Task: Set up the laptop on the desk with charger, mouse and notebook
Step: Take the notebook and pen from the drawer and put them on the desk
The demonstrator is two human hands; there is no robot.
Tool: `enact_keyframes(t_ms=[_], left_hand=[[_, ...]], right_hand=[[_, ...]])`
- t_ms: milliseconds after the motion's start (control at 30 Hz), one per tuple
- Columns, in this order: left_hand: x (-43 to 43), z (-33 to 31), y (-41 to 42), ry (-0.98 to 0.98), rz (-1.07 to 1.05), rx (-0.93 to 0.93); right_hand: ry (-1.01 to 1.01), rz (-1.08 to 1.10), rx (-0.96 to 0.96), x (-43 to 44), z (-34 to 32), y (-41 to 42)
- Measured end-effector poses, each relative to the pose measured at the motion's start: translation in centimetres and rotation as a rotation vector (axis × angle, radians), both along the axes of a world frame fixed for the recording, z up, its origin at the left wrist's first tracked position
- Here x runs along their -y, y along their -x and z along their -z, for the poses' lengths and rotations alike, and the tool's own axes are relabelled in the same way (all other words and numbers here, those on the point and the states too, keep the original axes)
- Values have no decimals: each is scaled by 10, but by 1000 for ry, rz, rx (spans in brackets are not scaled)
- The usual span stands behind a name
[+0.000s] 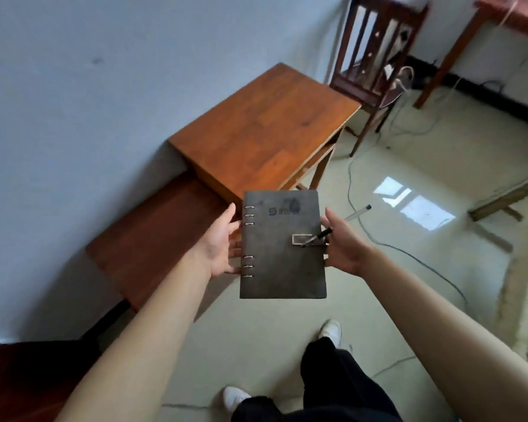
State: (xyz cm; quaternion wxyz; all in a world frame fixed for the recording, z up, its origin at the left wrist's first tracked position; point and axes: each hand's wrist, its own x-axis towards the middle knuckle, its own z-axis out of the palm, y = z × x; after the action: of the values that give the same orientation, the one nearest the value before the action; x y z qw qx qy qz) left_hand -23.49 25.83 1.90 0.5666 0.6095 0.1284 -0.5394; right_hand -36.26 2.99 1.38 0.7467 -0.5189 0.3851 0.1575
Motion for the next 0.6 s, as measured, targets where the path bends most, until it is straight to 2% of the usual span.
enact_keyframes(t_ms=[234, 400, 601], left_hand=[[136, -80, -17, 33, 120, 106], [269, -97, -18, 25, 202, 158], [418, -102, -14, 56, 229, 129]], right_hand=[[-77, 37, 113, 136, -76, 30], [-102, 112, 155, 256, -90, 48], [-95, 171, 193, 393, -113, 70]])
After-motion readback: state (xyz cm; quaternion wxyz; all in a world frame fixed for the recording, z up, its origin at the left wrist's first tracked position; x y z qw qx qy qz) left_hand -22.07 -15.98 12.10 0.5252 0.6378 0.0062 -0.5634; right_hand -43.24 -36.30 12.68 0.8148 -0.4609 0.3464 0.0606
